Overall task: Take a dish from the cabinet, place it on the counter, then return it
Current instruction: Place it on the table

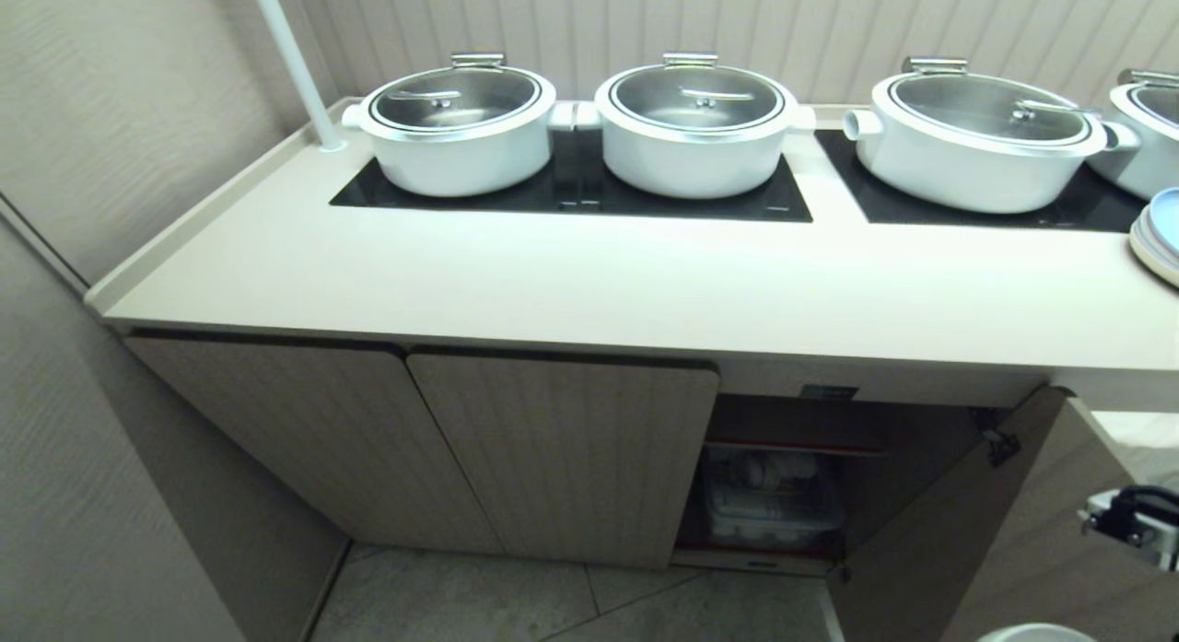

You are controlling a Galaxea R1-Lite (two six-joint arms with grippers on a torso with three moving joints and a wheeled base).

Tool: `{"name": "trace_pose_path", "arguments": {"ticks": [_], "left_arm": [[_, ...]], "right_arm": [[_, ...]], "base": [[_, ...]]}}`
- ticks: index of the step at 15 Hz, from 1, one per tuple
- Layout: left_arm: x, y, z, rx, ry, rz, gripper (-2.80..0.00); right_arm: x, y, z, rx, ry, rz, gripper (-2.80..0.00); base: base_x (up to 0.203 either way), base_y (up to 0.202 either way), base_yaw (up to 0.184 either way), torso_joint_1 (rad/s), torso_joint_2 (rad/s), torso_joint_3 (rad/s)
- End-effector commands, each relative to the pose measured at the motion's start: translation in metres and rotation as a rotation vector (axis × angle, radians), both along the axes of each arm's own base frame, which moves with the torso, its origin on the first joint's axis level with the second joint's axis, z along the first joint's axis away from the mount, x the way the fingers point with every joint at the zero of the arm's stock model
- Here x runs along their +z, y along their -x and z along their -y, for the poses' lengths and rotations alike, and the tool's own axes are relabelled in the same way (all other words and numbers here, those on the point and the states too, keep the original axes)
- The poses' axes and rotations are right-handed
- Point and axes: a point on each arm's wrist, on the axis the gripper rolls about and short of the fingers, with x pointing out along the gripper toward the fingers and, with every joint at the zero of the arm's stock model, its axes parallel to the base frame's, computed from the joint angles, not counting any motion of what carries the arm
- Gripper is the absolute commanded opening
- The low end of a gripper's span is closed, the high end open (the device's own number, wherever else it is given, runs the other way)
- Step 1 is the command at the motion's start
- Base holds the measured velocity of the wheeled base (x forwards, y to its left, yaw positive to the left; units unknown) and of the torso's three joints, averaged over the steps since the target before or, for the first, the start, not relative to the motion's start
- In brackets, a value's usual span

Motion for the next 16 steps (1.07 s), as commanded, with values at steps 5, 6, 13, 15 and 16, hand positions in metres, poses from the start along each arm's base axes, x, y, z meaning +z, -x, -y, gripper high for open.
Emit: {"name": "trace_pose_path", "arguments": {"ticks": [5, 6, 13, 15, 16], "left_arm": [[-0.0003, 0.0, 0.0, 0.001, 0.001, 0.0, -2.8], [-0.0002, 0.0, 0.0, 0.001, 0.001, 0.0, -2.8], [0.0001, 0.0001, 0.0, 0.001, 0.001, 0.001, -2.8], [-0.0003, -0.0001, 0.0, 0.001, 0.001, -0.001, -2.8], [0.0001, 0.0001, 0.0, 0.001, 0.001, 0.001, -2.8]], "right_arm": [[0.0047, -0.0025, -0.0009, 0.002, -0.006, 0.014, -2.8], [0.005, -0.0026, -0.0009, 0.002, -0.007, 0.015, -2.8], [0.0048, -0.0026, -0.0008, 0.001, -0.007, 0.014, -2.8], [0.0038, -0.0021, -0.0008, 0.002, -0.007, 0.009, -2.8], [0.004, -0.0022, -0.0007, 0.002, -0.007, 0.01, -2.8]], "base": [[0.0, 0.0, 0.0, 0.159, -0.33, -0.167], [0.0, 0.0, 0.0, 0.168, -0.33, -0.173], [0.0, 0.0, 0.0, 0.151, -0.3, -0.155], [0.0, 0.0, 0.0, 0.113, -0.23, -0.114], [0.0, 0.0, 0.0, 0.095, -0.15, -0.1]]}}
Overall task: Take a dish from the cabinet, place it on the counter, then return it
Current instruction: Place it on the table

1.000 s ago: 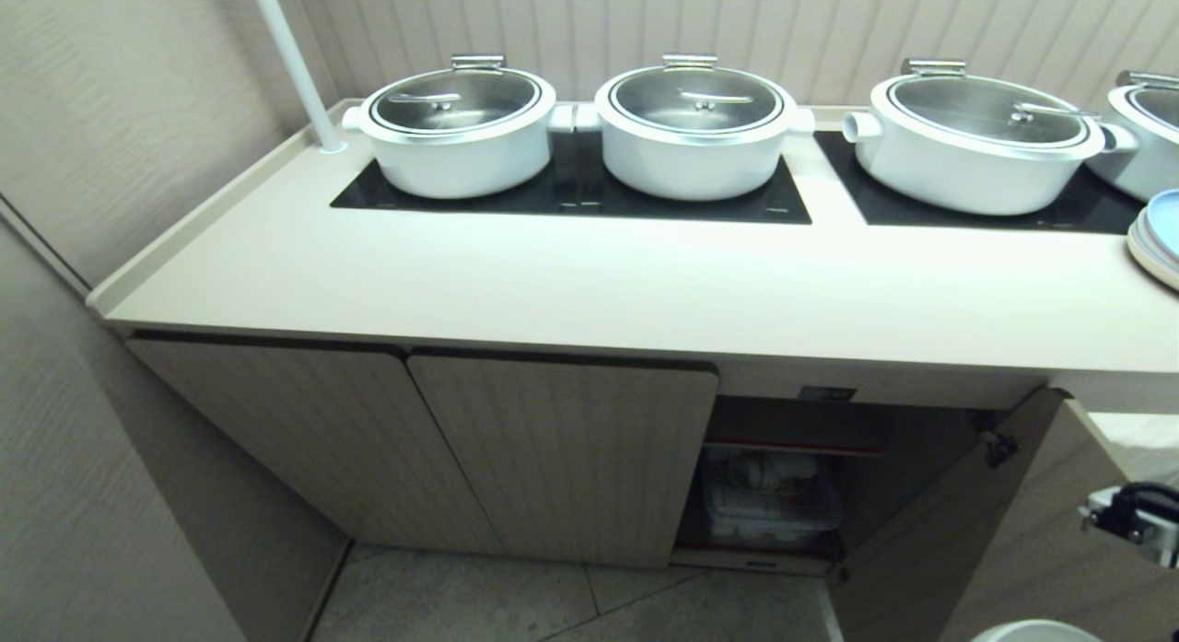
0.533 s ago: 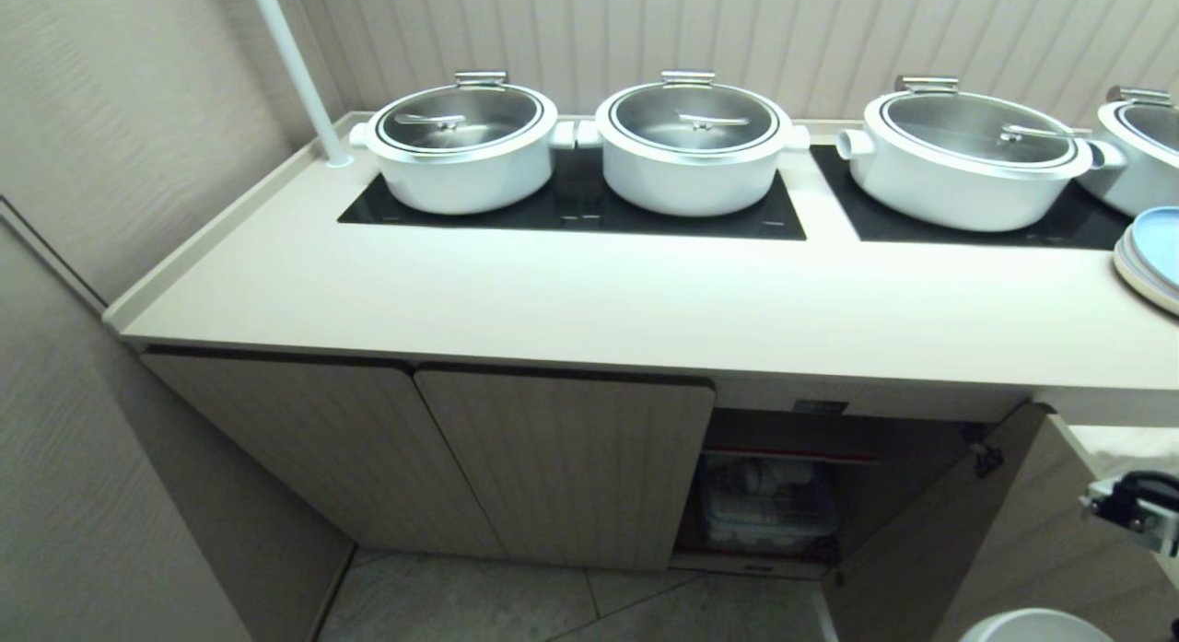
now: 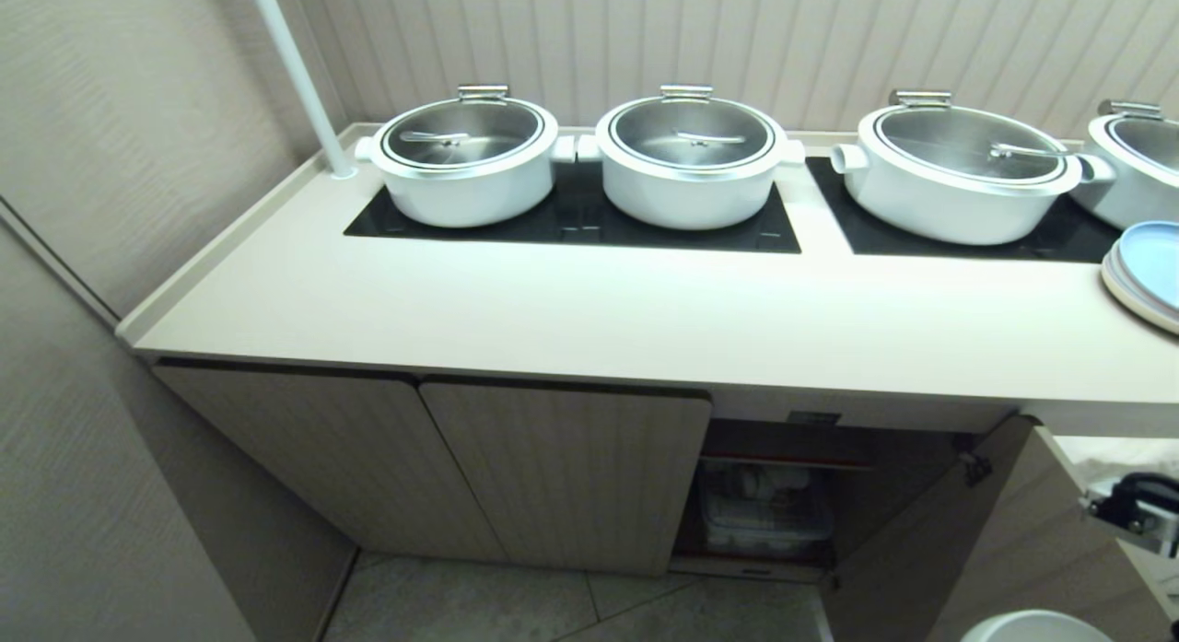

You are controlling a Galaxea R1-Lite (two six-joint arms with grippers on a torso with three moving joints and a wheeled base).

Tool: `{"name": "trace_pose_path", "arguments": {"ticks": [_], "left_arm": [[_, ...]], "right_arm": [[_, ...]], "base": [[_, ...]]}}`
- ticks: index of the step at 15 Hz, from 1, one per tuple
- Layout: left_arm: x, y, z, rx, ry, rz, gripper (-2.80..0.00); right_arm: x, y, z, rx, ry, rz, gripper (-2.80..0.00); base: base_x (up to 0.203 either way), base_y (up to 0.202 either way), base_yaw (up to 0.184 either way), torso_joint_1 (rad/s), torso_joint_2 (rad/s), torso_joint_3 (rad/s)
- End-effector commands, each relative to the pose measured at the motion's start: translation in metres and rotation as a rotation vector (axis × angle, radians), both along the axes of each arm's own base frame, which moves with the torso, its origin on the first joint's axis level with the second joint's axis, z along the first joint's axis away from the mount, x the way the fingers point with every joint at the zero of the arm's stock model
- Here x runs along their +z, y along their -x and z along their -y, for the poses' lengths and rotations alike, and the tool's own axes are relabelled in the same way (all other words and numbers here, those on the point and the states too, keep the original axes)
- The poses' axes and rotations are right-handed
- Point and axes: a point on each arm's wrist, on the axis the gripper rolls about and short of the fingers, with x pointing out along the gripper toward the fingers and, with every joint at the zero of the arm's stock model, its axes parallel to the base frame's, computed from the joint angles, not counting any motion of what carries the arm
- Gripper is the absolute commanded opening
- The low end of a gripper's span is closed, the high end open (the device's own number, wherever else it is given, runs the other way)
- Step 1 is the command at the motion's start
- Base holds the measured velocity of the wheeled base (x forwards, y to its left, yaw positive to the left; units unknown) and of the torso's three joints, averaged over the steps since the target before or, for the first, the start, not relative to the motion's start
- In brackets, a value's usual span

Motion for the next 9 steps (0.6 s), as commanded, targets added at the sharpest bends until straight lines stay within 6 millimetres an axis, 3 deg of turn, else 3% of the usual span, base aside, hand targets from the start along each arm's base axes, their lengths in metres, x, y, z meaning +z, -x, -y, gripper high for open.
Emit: {"name": "trace_pose_path", "arguments": {"ticks": [1, 9], "left_arm": [[0.0001, 0.0001, 0.0, 0.001, 0.001, 0.001, -2.8], [0.0001, 0.0001, 0.0, 0.001, 0.001, 0.001, -2.8]], "right_arm": [[0.0002, 0.0, -0.0002, 0.002, -0.001, -0.004, -2.8], [-0.0004, -0.0002, -0.0001, -0.003, -0.001, -0.008, -2.8]], "base": [[0.0, 0.0, 0.0, 0.1, -0.19, -0.097], [0.0, 0.0, 0.0, 0.079, -0.15, -0.078]]}}
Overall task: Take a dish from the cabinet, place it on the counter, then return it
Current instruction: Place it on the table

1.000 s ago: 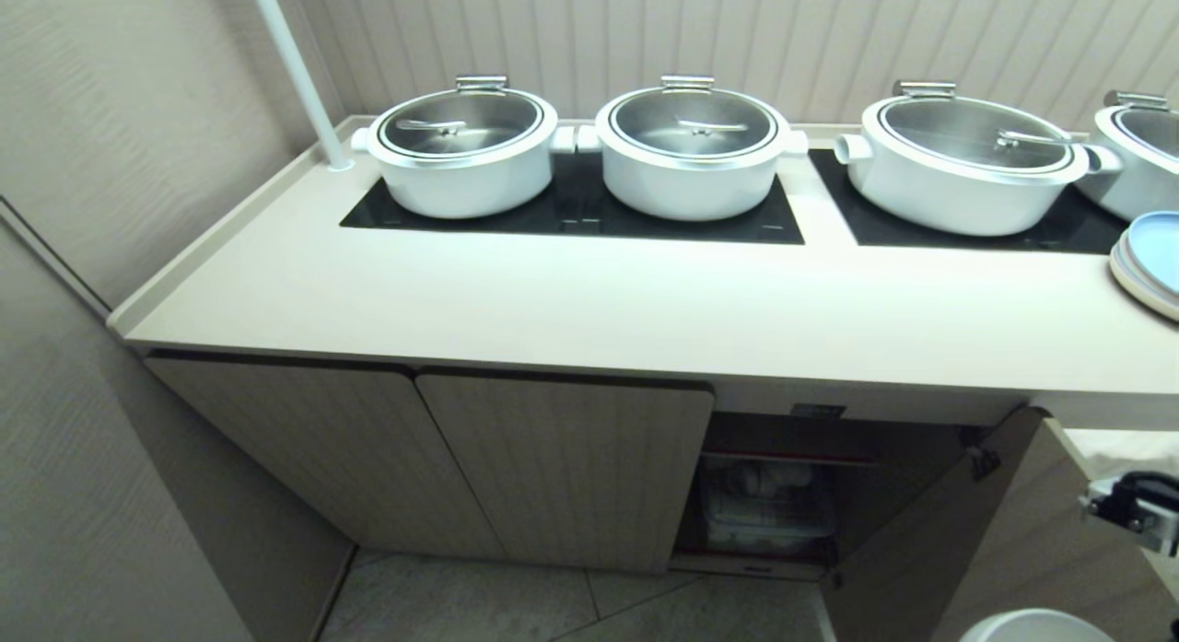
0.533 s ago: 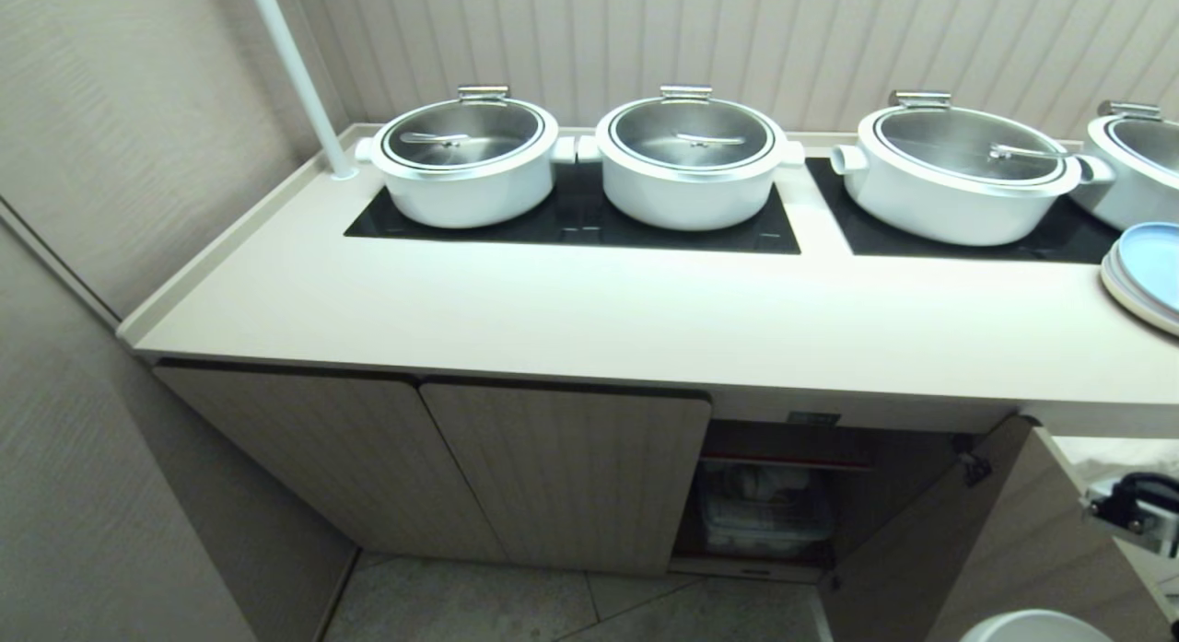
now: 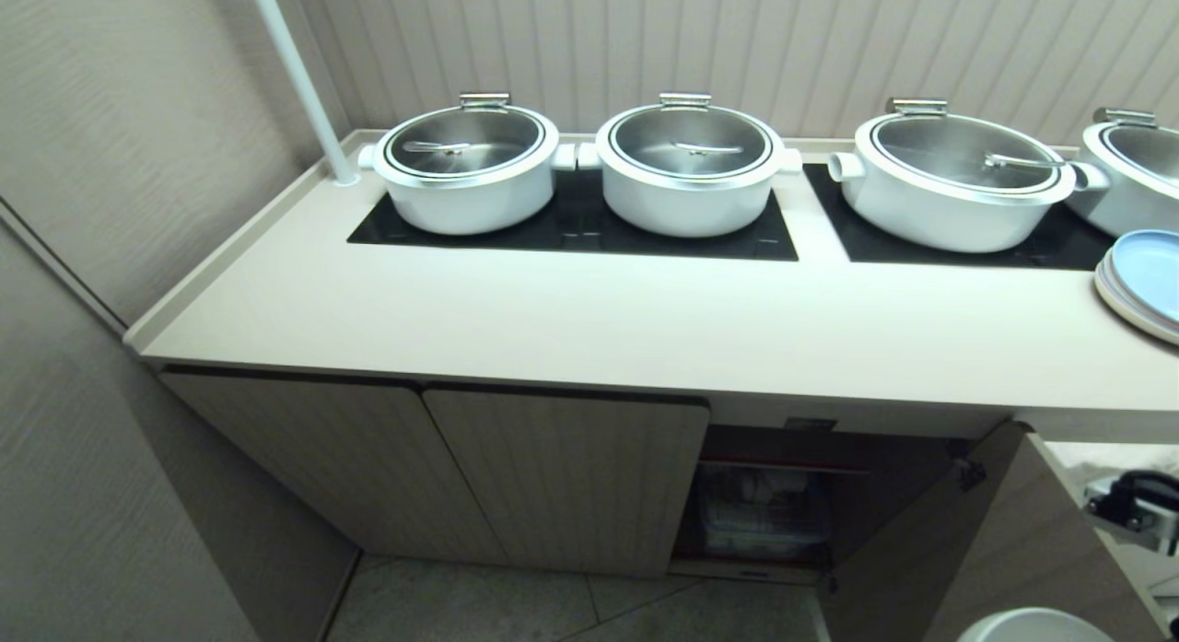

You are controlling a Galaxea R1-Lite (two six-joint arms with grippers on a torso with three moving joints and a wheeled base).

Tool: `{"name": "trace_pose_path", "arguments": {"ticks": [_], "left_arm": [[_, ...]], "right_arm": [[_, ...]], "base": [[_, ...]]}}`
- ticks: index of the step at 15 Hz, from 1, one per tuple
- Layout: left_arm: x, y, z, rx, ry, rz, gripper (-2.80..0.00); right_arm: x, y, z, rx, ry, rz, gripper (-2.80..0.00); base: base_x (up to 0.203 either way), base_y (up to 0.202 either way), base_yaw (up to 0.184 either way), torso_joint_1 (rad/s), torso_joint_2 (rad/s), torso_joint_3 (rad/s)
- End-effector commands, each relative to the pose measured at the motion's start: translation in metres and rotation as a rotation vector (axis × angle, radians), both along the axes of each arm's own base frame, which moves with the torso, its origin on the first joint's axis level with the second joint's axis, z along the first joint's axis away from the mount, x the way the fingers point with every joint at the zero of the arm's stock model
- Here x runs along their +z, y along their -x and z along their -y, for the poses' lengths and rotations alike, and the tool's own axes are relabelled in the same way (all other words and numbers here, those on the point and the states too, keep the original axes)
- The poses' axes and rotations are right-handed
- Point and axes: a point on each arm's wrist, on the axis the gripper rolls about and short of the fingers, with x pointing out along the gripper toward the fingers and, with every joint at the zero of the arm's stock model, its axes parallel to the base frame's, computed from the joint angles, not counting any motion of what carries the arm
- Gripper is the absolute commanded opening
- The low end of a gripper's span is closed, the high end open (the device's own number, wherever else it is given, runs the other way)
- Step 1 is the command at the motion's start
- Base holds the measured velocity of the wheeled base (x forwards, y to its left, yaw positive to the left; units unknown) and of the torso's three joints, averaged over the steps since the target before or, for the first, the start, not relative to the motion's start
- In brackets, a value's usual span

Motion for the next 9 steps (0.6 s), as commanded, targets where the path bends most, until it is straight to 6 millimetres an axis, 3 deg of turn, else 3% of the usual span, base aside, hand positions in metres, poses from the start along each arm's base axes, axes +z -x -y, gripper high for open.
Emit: {"name": "trace_pose_path", "arguments": {"ticks": [1, 9], "left_arm": [[0.0002, 0.0001, 0.0, 0.001, 0.001, 0.001, -2.8], [0.0002, 0.0001, 0.0, 0.0, 0.001, 0.001, -2.8]], "right_arm": [[-0.0013, 0.0013, 0.0003, -0.001, 0.0, -0.01, -2.8], [-0.0028, 0.002, 0.0003, -0.001, 0.001, -0.018, -2.8]], "base": [[0.0, 0.0, 0.0, 0.071, -0.14, -0.072], [0.0, 0.0, 0.0, 0.064, -0.13, -0.06]]}}
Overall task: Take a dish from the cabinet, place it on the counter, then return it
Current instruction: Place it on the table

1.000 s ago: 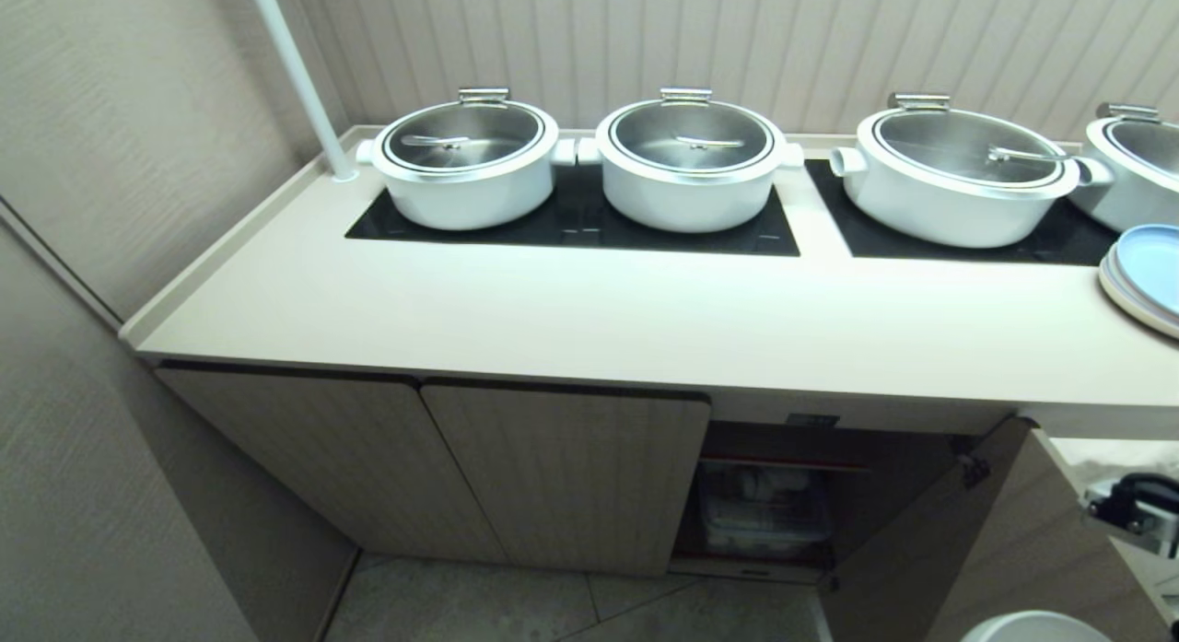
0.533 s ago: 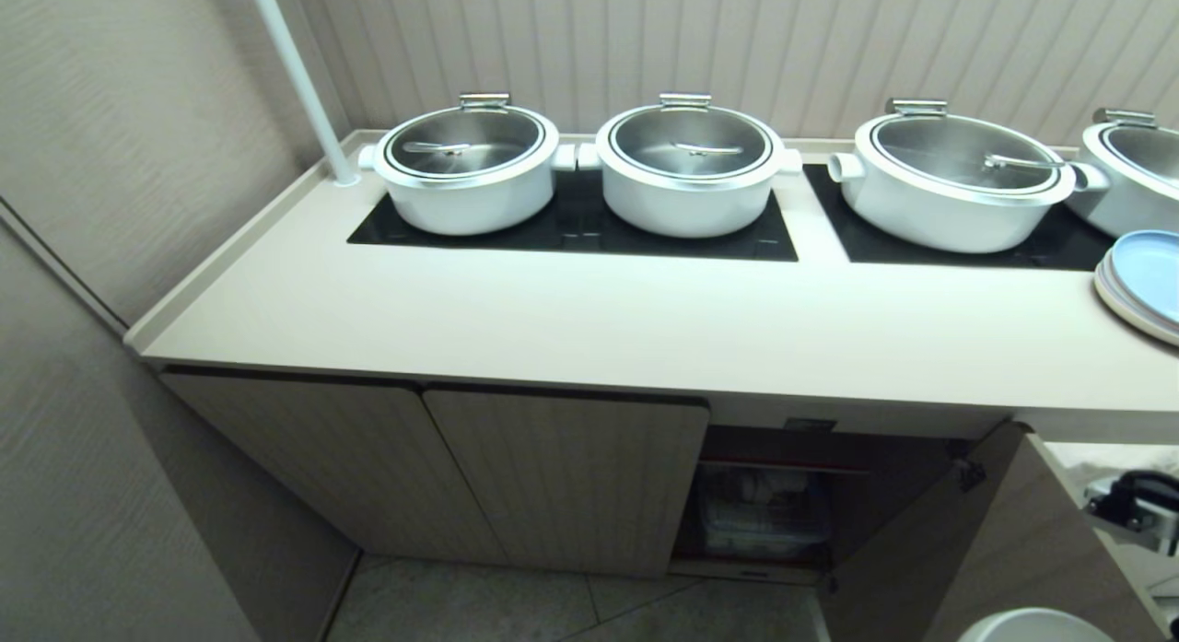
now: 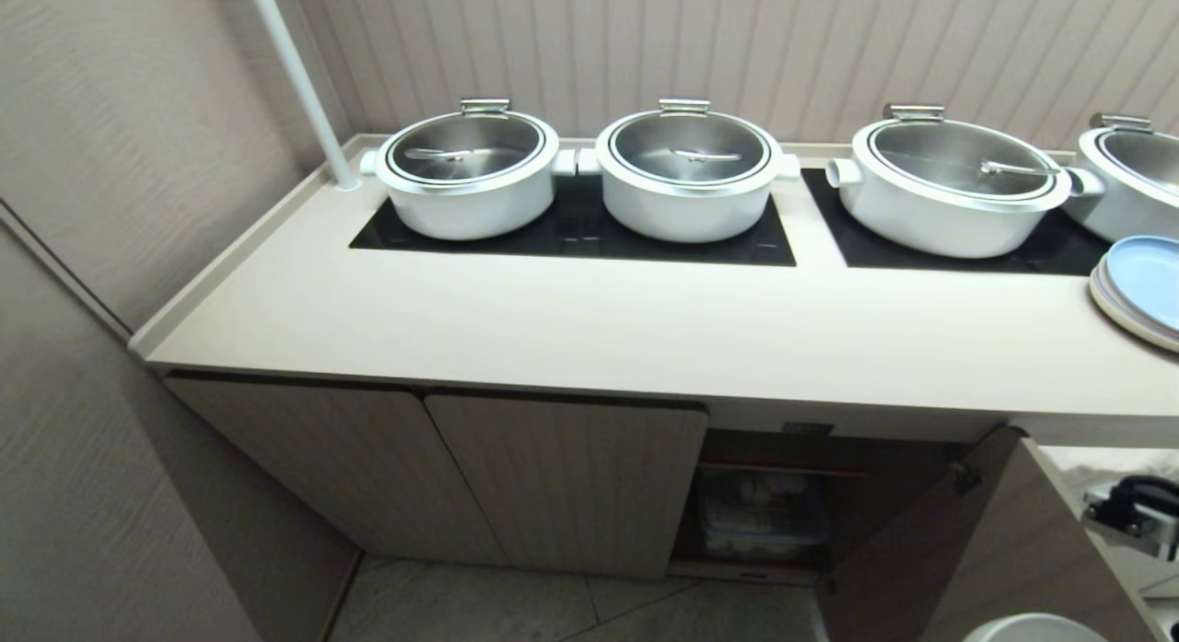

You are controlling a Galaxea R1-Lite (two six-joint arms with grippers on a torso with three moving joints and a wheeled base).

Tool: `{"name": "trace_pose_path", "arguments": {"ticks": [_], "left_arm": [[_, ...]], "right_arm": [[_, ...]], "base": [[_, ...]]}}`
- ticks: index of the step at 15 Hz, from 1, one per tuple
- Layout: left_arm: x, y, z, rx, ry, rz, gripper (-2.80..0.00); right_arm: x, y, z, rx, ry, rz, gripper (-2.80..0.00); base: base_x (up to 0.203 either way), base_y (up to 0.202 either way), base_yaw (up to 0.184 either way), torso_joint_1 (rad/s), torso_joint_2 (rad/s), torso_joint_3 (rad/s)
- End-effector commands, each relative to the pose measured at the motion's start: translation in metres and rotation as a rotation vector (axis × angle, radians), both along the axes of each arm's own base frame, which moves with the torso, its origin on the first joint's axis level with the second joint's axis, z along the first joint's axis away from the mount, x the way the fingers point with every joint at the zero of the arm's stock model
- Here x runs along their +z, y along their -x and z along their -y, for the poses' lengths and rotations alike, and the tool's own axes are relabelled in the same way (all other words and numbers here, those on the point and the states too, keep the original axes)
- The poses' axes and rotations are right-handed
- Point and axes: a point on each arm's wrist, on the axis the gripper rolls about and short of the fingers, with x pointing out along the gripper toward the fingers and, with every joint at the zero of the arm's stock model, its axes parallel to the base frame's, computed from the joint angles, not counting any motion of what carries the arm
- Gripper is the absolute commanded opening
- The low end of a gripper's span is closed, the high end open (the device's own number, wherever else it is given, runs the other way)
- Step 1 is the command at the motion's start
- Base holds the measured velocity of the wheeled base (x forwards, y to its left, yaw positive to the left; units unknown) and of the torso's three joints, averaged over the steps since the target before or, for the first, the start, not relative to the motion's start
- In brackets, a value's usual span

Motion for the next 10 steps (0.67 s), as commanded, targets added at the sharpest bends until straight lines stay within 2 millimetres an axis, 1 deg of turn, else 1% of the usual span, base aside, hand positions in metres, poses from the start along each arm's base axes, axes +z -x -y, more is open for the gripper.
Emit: {"name": "trace_pose_path", "arguments": {"ticks": [1, 4, 6, 10], "left_arm": [[0.0001, 0.0001, 0.0, -0.001, 0.001, 0.001, -2.8], [0.0001, 0.0001, 0.0, 0.001, 0.001, 0.001, -2.8], [-0.0003, 0.0, 0.0, 0.001, 0.001, 0.0, -2.8], [-0.0001, 0.0, 0.0, -0.001, 0.001, 0.0, -2.8]], "right_arm": [[-0.0007, 0.0009, 0.0, 0.001, 0.0, -0.008, -2.8], [-0.0022, 0.003, 0.0007, -0.001, 0.006, -0.031, -2.8], [-0.0019, 0.006, 0.0013, -0.001, 0.012, -0.063, -2.8], [0.0009, 0.003, 0.0007, -0.005, 0.007, -0.057, -2.8]], "base": [[0.0, 0.0, 0.0, 0.061, -0.12, -0.056], [0.0, 0.0, 0.0, 0.059, -0.12, -0.056], [0.0, 0.0, 0.0, 0.0, 0.0, 0.0], [0.0, 0.0, 0.0, 0.0, 0.0, 0.0]]}}
